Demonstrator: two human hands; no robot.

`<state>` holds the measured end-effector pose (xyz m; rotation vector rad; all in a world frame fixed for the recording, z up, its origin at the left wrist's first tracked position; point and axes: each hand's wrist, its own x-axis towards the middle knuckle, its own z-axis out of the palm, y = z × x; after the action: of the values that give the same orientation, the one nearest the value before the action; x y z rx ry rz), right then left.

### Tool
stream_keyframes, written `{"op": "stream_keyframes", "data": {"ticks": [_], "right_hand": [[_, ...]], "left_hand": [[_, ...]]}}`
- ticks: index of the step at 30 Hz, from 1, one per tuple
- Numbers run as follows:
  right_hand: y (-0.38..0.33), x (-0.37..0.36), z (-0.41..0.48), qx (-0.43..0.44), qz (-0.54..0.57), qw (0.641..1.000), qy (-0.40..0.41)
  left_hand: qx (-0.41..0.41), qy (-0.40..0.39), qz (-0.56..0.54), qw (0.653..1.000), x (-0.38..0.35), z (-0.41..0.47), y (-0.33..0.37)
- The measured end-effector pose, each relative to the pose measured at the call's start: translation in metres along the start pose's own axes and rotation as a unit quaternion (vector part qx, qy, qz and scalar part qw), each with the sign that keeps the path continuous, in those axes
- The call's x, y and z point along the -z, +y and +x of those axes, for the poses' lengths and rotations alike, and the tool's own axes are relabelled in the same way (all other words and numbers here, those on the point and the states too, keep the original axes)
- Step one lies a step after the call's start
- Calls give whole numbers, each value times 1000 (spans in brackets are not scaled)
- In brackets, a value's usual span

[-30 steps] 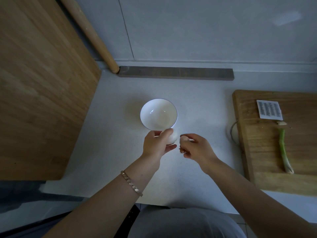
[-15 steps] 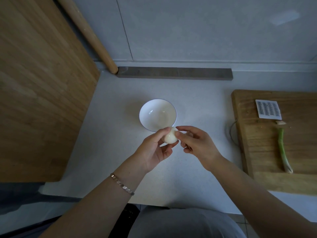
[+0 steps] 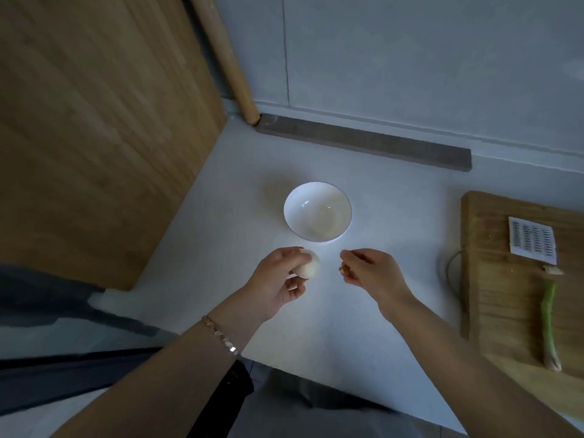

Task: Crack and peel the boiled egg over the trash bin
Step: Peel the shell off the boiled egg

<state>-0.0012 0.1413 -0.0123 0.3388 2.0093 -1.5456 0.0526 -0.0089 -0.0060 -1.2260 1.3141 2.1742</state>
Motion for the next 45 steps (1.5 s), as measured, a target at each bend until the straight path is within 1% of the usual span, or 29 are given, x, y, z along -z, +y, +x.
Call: {"op": "stream_keyframes", "data": {"ticks": [3,6,7,10,13,16,18,19,20,22,25,27,29,32,34,37,38,40,42,45], "right_hand": [[-5,-23,2,-4,-21,998,-65],[-11,-55,-2,-27,-27,990,-134],[-9,-72,-7,-27,-55,985,-161],[-3,-111,-21,-12,-129,970,-208],[14,-153,-45,28,-202,946,-252],[44,-197,-70,71,-266,916,-292],[69,-227,-85,89,-315,889,-320],[79,-242,-99,92,-350,868,-341],[92,-256,-109,88,-379,846,-364],[111,-274,-120,66,-407,826,-385],[137,-301,-131,29,-411,823,-392],[147,-314,-137,26,-422,818,-391],[157,-321,-136,40,-431,820,-375],[163,-323,-134,51,-433,831,-344],[160,-323,-136,96,-459,820,-329],[151,-321,-145,149,-505,784,-329],[150,-321,-146,150,-500,782,-341],[149,-317,-147,123,-476,784,-379],[144,-312,-143,100,-460,788,-398],[126,-297,-136,95,-440,806,-384]], "left_hand": [[-14,78,-49,996,23,-5,-8],[-34,162,-103,981,47,-14,-17],[-43,196,-127,971,62,-20,-24],[-60,261,-158,950,98,-37,-36],[-77,300,-189,932,144,-55,-56],[-91,343,-239,904,186,-74,-79],[-97,366,-246,892,212,-87,-100],[-92,378,-249,887,225,-97,-112],[-89,385,-253,883,238,-106,-124],[-79,391,-257,880,253,-119,-141],[-60,404,-260,875,277,-133,-163],[-51,407,-274,870,291,-140,-171],[-47,411,-279,867,301,-145,-177],[-45,402,-278,871,312,-148,-183],[-44,394,-274,876,316,-147,-185],[-50,378,-257,888,316,-145,-185],[-54,373,-252,892,315,-144,-184],[-62,358,-242,900,312,-142,-179],[-67,344,-232,907,308,-139,-172],[-81,324,-199,921,297,-133,-158]]}}
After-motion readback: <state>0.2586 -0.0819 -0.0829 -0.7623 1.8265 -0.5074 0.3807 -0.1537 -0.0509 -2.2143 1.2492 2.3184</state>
